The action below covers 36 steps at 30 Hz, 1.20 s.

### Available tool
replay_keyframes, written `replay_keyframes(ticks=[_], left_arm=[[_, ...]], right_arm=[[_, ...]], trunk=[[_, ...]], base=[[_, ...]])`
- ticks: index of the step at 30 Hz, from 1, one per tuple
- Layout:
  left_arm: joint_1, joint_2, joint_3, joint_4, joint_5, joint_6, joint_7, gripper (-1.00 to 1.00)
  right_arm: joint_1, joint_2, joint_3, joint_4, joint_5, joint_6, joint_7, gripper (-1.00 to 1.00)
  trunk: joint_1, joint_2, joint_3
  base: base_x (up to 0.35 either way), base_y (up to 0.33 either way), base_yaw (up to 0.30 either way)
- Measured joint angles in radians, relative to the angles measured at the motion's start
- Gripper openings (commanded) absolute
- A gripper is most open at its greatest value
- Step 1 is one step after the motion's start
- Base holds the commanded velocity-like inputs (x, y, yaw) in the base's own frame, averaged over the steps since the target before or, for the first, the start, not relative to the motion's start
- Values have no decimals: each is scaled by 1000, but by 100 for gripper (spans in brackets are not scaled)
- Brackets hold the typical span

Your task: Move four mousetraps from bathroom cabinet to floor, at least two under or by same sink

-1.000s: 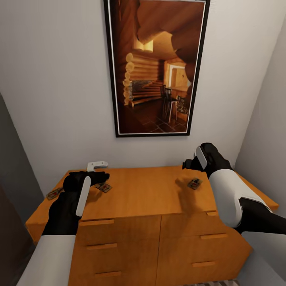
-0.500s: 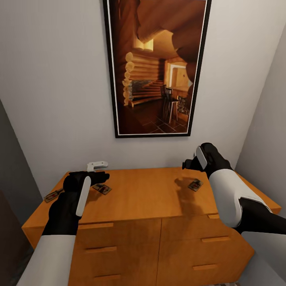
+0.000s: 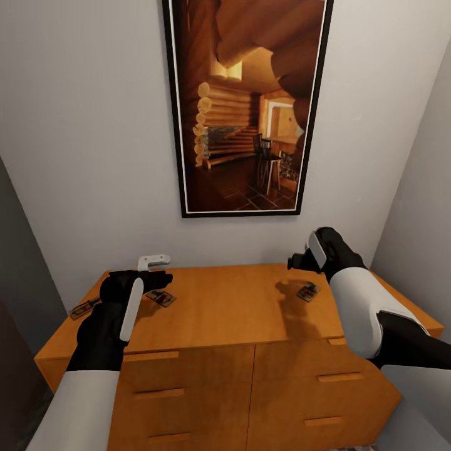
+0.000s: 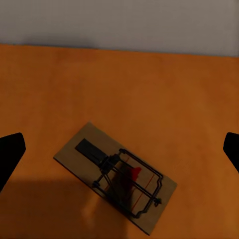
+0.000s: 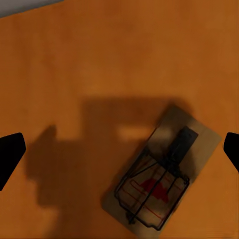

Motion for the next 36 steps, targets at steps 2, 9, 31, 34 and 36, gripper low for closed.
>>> replay_keyframes(ticks=[2,9,31,34,36], left_arm=[[0,0,0,0,0,0,0,100],[0,-1,0,1,1,0,0,100],[0,-1,0,7,2,0,-1,100],[0,-1,0,7,2,0,-1,100],[0,-1,0,8,2,0,-1,100]], right_arm=[[0,-4,-1,15,0,0,-7,100],[0,-28,-39,78,1,0,-54,100],[0,-45,-158,142,-3,-69,-190,100],[0,-44,-159,143,-3,-69,-191,100],[0,-44,-160,143,-3,-70,-192,100]], trunk=[[0,0,0],[0,0,0],[0,0,0],[0,0,0],[0,0,0]], base=[[0,0,0],[0,0,0],[0,0,0],[0,0,0],[0,0,0]])
